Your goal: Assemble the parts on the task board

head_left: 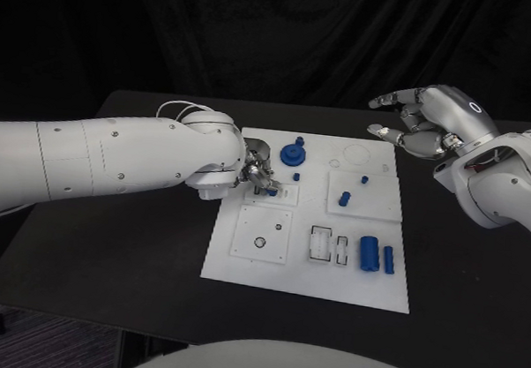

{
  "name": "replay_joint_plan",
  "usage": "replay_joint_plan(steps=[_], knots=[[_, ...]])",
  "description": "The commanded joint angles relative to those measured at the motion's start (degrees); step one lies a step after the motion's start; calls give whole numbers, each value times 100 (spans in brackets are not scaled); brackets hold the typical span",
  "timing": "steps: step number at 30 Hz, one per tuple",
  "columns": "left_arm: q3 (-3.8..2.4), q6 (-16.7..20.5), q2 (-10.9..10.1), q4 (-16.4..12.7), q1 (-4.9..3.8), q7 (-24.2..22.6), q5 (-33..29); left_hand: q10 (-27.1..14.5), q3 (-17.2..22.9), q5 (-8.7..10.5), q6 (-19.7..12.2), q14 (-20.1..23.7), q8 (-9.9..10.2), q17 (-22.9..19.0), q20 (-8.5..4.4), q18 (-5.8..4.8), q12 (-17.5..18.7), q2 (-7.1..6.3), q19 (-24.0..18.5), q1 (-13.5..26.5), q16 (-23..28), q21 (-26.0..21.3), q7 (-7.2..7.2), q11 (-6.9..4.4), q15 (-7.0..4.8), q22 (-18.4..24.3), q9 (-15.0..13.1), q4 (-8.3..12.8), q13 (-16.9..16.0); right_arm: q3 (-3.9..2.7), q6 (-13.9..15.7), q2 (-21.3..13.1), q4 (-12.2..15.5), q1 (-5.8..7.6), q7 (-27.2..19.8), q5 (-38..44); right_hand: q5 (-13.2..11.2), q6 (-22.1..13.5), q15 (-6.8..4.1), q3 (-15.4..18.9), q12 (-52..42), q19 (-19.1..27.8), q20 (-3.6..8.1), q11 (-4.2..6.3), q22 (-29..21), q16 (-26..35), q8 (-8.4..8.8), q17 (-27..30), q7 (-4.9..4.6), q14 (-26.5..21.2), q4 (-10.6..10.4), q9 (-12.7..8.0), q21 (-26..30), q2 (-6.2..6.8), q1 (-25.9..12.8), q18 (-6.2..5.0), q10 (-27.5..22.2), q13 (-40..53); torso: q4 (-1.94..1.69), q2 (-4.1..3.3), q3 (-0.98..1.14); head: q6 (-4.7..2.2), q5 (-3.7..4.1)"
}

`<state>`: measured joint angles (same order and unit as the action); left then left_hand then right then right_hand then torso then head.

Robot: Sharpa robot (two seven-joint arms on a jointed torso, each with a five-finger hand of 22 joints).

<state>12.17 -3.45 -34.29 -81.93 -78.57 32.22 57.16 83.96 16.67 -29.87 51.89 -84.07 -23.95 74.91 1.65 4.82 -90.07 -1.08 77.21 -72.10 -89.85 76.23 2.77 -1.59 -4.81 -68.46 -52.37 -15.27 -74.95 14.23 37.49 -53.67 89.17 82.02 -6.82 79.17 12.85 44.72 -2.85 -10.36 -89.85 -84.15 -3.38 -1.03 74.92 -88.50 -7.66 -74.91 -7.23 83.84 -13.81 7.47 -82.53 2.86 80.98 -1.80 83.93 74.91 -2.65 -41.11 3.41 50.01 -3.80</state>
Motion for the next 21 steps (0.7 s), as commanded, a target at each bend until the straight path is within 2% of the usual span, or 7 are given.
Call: replay_joint_plan(steps=[1,5,6,8,11,13,21], knots=[[-1,7,3,-16,21,-34,-5,604,78,36,14,-593,36,1509,23,51,7,2,-26,55,-15,-38,-34,-11,29,8,-14,34,-1505,-5,-32,-5,10,7,113,12,27,42,43,-6,-15,-222,-43,-44,1243,31,19,-1282,1,558,25,-7,29,-18,29,-19,607,1509,-1,0,0,-1,-2],[-1,-11,0,-18,23,-40,-5,604,113,123,21,-593,53,1509,29,54,7,-6,-36,111,-15,-55,-29,-6,34,17,-28,32,-1505,-5,-36,-7,11,7,118,12,29,43,43,-7,-15,-222,-43,-44,1243,30,20,-1283,1,559,27,-8,28,-19,30,-19,607,1509,0,0,0,-1,0],[-1,-19,-1,-18,24,-41,-5,604,112,513,34,-593,79,1509,40,55,7,4,-47,231,-15,-75,-24,0,45,22,-42,-13,-1505,-5,-37,-7,11,7,119,12,29,43,43,-7,-15,-222,-43,-44,1243,30,20,-1283,1,559,27,-8,28,-19,30,-19,607,1509,1,0,0,-1,-1],[-1,-44,-3,-17,26,-42,-5,604,61,949,52,-593,123,1509,51,56,7,16,-49,391,-15,-92,-9,15,56,18,-49,-76,-1505,-5,-38,-8,12,7,121,12,29,43,43,-7,-15,-222,-43,-44,1243,30,20,-1283,1,559,27,-8,28,-19,30,-19,607,1509,0,0,0,-1,-1],[-1,-72,-4,-15,28,-41,-5,604,-48,1262,77,-593,168,1509,61,58,7,37,-49,570,-15,-104,8,31,68,14,-41,-117,-1505,-5,-39,-8,13,7,122,12,29,43,43,-7,-15,-222,-43,-44,1243,30,20,-1283,1,559,27,-8,28,-19,30,-19,607,1509,2,0,-1,-1,-3],[-1,-90,-1,-11,29,-41,-5,604,-261,1598,109,-593,244,1509,79,60,7,82,-53,880,-15,-124,31,55,88,12,-14,-132,-1505,-5,-39,-8,14,7,122,12,34,44,43,-9,-15,-222,-43,-44,1242,32,21,-1280,1,558,31,-10,29,-19,34,-19,607,1509,1,-1,0,-1,-4],[-1,-116,6,6,34,-43,-5,604,-594,1801,165,-593,353,1509,96,62,7,151,-45,1234,-15,-145,41,67,100,-10,11,-139,-1505,-5,-44,-7,12,6,123,12,40,45,43,-12,-15,-221,-43,-44,1242,33,22,-1280,1,558,37,-11,31,-19,39,-20,607,1509,1,0,0,-1,-16]])
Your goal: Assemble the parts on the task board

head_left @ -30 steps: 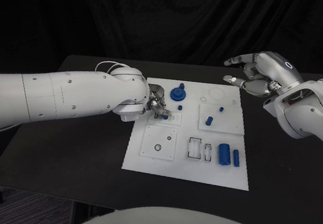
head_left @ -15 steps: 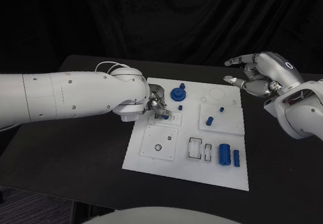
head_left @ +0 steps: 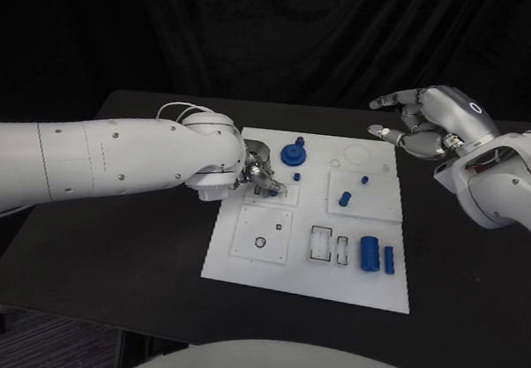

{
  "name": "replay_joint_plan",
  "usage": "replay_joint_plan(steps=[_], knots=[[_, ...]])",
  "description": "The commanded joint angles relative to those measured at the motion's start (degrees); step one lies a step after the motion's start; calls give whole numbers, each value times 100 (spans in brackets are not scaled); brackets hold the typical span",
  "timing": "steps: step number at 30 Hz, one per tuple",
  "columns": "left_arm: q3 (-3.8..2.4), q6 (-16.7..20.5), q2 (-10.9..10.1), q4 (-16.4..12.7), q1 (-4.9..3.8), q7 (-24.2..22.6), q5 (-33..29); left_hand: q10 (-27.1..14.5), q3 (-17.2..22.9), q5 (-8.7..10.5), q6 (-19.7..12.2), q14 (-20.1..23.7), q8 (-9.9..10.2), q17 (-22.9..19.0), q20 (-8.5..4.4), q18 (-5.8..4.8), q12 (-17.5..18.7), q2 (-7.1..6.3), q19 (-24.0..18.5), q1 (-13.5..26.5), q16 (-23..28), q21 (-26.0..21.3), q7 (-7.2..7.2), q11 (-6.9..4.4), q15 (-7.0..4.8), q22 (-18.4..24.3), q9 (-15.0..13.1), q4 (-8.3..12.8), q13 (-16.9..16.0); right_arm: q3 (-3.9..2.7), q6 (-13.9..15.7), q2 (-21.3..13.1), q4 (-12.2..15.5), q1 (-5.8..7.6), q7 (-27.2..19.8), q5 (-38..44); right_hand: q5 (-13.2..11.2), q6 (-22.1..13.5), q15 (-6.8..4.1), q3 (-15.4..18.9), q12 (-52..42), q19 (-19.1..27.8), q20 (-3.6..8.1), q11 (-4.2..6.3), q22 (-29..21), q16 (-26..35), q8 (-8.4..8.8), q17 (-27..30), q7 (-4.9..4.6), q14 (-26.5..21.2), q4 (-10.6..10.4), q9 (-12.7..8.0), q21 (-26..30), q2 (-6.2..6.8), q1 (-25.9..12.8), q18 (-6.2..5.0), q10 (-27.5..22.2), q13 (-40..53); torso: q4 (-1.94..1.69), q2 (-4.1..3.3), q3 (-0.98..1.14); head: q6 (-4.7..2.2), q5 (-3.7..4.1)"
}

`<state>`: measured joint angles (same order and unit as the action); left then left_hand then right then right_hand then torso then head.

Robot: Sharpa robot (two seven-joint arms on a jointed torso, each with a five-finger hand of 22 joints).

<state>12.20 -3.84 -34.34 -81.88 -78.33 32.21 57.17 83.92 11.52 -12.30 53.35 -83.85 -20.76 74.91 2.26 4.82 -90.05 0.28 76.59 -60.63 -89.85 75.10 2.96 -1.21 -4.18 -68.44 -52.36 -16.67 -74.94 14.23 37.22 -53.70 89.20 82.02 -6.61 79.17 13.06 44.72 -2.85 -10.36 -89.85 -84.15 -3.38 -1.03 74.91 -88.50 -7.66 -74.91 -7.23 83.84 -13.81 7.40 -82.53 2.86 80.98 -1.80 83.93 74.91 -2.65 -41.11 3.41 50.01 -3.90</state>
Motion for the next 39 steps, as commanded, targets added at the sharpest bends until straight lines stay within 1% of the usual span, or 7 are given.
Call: replay_joint_plan(steps=[1,13,18,22,26,32,39], knots=[[-5,-79,12,3,10,-42,-6,608,-105,55,21,-615,43,1509,34,63,5,22,14,110,-15,-37,23,29,38,-10,11,0,-1506,-5,-18,-4,9,6,102,12,19,45,43,-12,-15,-221,-43,-44,1243,33,22,-1280,1,558,37,-5,31,-20,39,-20,607,1509,1,-1,0,-1,-5],[-5,-66,10,35,18,-2,-6,608,-381,177,34,-615,132,1509,38,63,5,101,23,341,-15,-53,28,35,42,-35,10,-4,-1506,-5,-49,0,3,5,120,12,45,49,43,-23,-15,-222,-44,-44,1243,32,26,-1280,1,558,57,-12,30,-24,59,-20,607,1509,2,-2,-1,-1,-9],[-5,-19,5,34,22,-3,-6,608,-464,218,59,-615,146,1509,39,56,5,188,45,423,-15,-38,24,33,42,-71,-4,-7,-1506,-5,-54,-1,2,5,122,12,56,49,43,-28,-15,-222,-44,-44,1243,33,28,-1280,0,558,65,-15,31,-27,67,-20,607,1509,-1,-1,-3,-1,-15],[-5,9,1,38,23,-16,-6,608,-483,150,98,-615,130,1509,34,54,5,227,62,322,-15,-31,4,18,32,-94,-39,34,-1506,-4,-58,-2,1,4,123,12,119,50,44,-46,-15,-222,-45,-45,1243,34,38,-1278,-3,558,91,-28,32,-33,88,-20,607,1509,1,1,-2,-1,-24],[-5,21,3,50,24,-17,-6,608,-472,131,116,-615,118,1509,20,54,5,272,74,88,-15,-34,-15,2,17,-113,-94,89,-1506,-4,-64,0,0,4,122,12,135,50,44,-49,-15,-224,-45,-46,1243,32,40,-1280,-3,558,95,-31,31,-34,90,-19,607,1509,1,1,-4,-1,-24],[-5,51,6,64,26,-25,-6,608,-391,90,128,-615,103,1509,-2,48,5,326,99,-324,-15,-34,-43,-25,-6,-153,-172,264,-1506,-4,-71,4,-4,3,120,12,151,52,44,-52,-15,-222,-45,-46,1242,30,42,-1283,-4,559,99,-33,35,-35,91,-20,607,1509,-1,1,-2,-1,-22],[-5,108,24,95,29,-61,-6,608,-351,111,139,-615,84,1509,-12,46,5,368,112,-466,-15,-32,-58,-38,-18,-172,-213,321,-1506,-4,-78,4,-6,3,120,12,162,54,44,-54,-15,-220,-45,-47,1241,26,42,-1287,-5,560,101,-35,39,-36,92,-21,607,1509,-2,2,-1,-1,-3]])
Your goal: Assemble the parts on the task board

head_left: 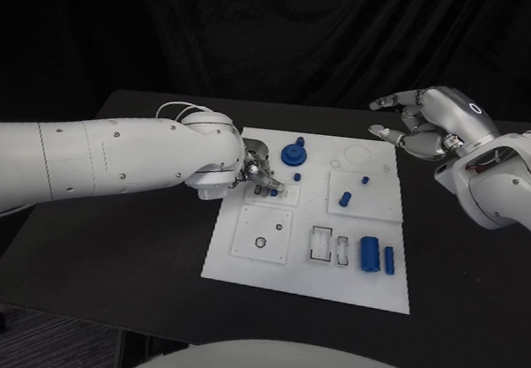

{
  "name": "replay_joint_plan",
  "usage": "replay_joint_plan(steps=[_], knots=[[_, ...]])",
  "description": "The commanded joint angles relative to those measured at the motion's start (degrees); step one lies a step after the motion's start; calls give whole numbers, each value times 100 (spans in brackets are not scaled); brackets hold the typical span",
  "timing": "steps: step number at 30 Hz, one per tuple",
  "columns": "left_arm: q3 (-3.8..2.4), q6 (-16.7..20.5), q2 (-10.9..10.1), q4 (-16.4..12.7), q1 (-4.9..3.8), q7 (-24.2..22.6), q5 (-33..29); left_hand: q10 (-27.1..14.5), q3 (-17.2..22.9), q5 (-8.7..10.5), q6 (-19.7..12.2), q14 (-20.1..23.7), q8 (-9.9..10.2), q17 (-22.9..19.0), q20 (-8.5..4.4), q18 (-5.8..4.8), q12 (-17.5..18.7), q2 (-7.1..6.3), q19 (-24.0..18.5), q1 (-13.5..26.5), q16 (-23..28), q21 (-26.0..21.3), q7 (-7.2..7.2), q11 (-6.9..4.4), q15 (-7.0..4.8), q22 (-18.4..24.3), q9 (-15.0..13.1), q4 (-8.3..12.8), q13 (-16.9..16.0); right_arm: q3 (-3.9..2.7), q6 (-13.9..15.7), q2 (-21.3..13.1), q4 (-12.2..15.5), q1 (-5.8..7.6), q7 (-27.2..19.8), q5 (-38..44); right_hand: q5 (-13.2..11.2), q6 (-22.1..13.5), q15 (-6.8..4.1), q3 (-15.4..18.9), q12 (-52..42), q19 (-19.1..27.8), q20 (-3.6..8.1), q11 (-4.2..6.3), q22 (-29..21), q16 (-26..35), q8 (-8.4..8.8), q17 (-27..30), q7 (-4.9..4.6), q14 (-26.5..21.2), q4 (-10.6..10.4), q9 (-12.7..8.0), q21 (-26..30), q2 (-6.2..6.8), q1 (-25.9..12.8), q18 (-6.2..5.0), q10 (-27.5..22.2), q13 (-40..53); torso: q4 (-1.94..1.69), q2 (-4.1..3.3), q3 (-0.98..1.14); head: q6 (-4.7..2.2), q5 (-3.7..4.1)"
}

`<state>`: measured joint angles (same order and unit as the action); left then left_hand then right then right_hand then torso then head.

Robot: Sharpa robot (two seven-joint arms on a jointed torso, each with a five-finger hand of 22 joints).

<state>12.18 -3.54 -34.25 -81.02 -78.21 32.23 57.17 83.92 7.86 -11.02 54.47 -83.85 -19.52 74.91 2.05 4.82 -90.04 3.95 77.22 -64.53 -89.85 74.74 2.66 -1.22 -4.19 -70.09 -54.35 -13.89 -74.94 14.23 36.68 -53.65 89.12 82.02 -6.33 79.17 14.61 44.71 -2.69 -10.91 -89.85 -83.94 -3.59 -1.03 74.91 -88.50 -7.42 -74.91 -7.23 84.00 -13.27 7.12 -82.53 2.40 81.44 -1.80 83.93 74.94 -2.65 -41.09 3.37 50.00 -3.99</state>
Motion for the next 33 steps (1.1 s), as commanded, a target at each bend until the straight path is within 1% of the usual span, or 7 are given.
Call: replay_joint_plan(steps=[1,9,16,19,26,30,33], knots=[[-3,85,19,14,18,-69,-6,608,15,-14,27,-615,-41,1509,8,46,4,2,49,-78,-15,4,-28,-38,-18,-7,-15,43,-1506,-4,-25,-1,2,3,92,12,7,54,29,0,-15,-241,-24,-46,1241,27,18,-1287,-5,545,46,-7,39,10,46,-21,607,1506,-1,1,3,0,4],[-3,128,28,36,22,-101,-6,608,-4,76,33,-615,-53,1509,3,45,4,12,55,-89,-15,1,-25,-38,-21,-15,-39,23,-1506,-4,-39,0,-1,3,97,12,17,56,29,0,-15,-243,-25,-48,1243,27,19,-1286,-6,545,44,-9,34,8,41,-20,607,1506,0,1,5,0,-13],[-3,151,21,40,24,-140,-6,608,-209,274,18,-615,-47,1509,7,44,4,-48,61,79,-15,-20,-2,-22,-11,-26,-83,-172,-1506,-4,-51,-1,0,3,104,12,23,59,30,0,-15,-244,-25,-49,1243,30,20,-1282,-8,544,37,-12,34,2,29,-20,607,1506,0,0,6,0,-18],[-3,163,13,37,25,-159,-6,608,-345,371,4,-615,-27,1509,14,43,4,-93,64,206,-15,-27,8,-12,-3,-36,-90,-258,-1506,-4,-54,-2,0,3,108,12,23,59,30,0,-15,-244,-25,-49,1243,30,20,-1282,-8,544,37,-12,34,2,29,-20,607,1506,-1,-2,7,0,-19],[-3,211,-20,20,26,-196,-6,608,-721,771,9,-615,20,1509,29,45,4,-58,72,628,-15,-52,19,2,9,-62,-107,-283,-1506,-4,-61,-7,2,3,116,12,23,59,30,0,-15,-244,-25,-49,1243,30,20,-1282,-8,544,37,-12,34,2,29,-20,607,1506,-5,-1,7,0,-26],[-3,267,-45,9,26,-224,-6,608,-1127,829,35,-615,39,1509,18,42,4,-101,79,1092,-15,-57,13,-8,0,-93,-128,-290,-1506,-4,-62,-11,4,3,117,12,23,59,30,0,-15,-244,-25,-49,1243,30,20,-1282,-8,544,37,-12,34,2,29,-20,607,1506,-4,-2,6,0,-27],[-3,361,-78,-12,27,-269,-6,608,-1281,830,47,-615,44,1509,11,38,4,-109,89,1213,-15,-49,8,-13,-5,-115,-139,-293,-1506,-4,-55,-21,9,3,116,12,26,61,31,2,-15,-242,-26,-51,1241,28,21,-1284,-9,545,30,-14,39,1,18,-21,607,1506,-3,-1,4,0,-22]])
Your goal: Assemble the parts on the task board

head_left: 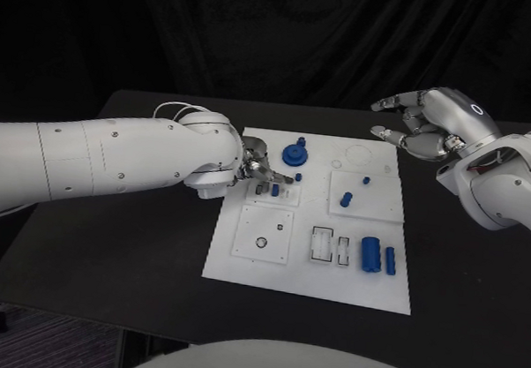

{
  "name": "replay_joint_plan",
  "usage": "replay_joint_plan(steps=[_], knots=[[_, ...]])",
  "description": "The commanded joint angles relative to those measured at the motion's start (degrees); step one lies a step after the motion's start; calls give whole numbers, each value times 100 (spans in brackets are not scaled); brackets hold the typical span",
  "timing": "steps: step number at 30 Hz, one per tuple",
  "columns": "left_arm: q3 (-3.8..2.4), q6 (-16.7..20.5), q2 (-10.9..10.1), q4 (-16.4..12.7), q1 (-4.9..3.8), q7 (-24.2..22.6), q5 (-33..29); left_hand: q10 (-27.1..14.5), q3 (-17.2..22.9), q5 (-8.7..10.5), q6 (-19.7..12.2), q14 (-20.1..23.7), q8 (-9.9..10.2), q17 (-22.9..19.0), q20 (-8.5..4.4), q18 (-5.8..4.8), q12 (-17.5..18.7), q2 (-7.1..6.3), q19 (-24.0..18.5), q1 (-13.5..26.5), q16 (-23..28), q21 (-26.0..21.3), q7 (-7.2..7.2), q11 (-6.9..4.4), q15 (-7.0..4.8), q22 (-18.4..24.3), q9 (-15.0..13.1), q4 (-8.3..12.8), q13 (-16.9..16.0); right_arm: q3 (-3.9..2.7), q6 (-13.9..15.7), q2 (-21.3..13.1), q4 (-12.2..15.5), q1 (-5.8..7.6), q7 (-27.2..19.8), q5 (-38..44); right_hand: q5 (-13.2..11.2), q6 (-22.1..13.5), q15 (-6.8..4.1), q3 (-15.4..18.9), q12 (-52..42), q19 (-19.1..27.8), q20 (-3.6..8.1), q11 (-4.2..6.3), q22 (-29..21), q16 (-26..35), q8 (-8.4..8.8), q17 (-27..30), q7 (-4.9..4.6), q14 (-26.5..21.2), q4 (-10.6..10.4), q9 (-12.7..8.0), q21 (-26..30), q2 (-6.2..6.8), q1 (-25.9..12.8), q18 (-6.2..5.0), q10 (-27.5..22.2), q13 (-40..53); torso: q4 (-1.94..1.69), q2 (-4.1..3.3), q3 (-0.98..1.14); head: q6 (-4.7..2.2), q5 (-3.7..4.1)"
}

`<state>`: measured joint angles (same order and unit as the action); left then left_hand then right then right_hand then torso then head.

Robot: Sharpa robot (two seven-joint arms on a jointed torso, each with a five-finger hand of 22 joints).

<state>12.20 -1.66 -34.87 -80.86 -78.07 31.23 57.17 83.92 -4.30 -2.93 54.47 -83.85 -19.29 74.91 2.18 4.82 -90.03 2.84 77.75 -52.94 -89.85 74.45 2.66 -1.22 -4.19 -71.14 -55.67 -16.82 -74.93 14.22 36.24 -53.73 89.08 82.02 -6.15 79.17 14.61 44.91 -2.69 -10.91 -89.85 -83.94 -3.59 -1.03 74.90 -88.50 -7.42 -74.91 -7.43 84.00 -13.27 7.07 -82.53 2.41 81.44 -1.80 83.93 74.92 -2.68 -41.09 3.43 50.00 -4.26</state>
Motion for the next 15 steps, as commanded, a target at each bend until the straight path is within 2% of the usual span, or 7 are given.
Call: replay_joint_plan(steps=[1,6,11,12,14,15], knots=[[-4,230,-34,-40,13,-200,-6,608,-79,20,50,-615,21,1509,-3,38,3,3,36,62,-15,-20,7,-13,-5,-12,-8,1,-1507,-4,-6,-19,15,3,96,12,26,42,31,2,-15,-242,-26,-51,1242,28,21,-1284,10,545,31,-8,39,0,18,-21,607,1508,0,-2,-3,0,8],[-4,678,-138,-120,11,-435,-6,608,-158,18,94,-615,-22,1509,-10,28,3,45,69,42,-15,16,-9,-25,-15,-62,-50,15,-1507,-4,11,-50,28,3,97,12,27,42,31,3,-15,-241,-26,-51,1242,27,22,-1286,11,545,32,-9,39,3,17,-21,607,1508,0,-1,-3,0,19],[-5,1201,-336,-292,5,-751,88,608,-239,-12,46,-615,-180,1509,-19,8,3,177,140,-244,-15,78,-30,-40,-30,-155,-227,21,-1507,-4,22,-83,37,4,103,12,28,43,32,4,-15,-241,-26,-51,1241,29,22,-1283,11,544,30,-11,41,4,13,-22,607,1508,3,-2,-4,0,20],[-5,1298,-386,-333,0,-821,105,608,-253,-70,41,-615,-237,1509,-25,-1,3,227,171,-335,-15,111,-40,-49,-34,-199,-280,20,-1507,-4,23,-89,38,4,104,12,28,43,32,4,-15,-241,-26,-51,1241,29,22,-1283,11,544,30,-11,41,4,13,-22,607,1508,3,-4,-4,0,20],[-5,1466,-472,-400,-16,-962,126,608,-336,-452,-21,-615,-392,1509,-47,-24,3,323,239,-685,-15,174,-69,-83,-67,-298,-431,5,-1507,-4,23,-99,38,5,109,12,28,43,32,4,-15,-241,-26,-51,1241,29,22,-1283,11,544,30,-11,41,4,13,-22,607,1508,6,-4,-4,0,9],[-5,1540,-511,-428,-28,-1026,133,608,-339,-527,-25,-615,-410,1509,-55,-26,3,338,251,-745,-15,188,-78,-86,-66,-317,-447,21,-1507,-4,23,-101,37,5,111,12,28,43,32,4,-15,-241,-26,-51,1241,29,22,-1283,11,544,30,-11,41,4,13,-22,607,1508,7,-4,-4,0,5]])
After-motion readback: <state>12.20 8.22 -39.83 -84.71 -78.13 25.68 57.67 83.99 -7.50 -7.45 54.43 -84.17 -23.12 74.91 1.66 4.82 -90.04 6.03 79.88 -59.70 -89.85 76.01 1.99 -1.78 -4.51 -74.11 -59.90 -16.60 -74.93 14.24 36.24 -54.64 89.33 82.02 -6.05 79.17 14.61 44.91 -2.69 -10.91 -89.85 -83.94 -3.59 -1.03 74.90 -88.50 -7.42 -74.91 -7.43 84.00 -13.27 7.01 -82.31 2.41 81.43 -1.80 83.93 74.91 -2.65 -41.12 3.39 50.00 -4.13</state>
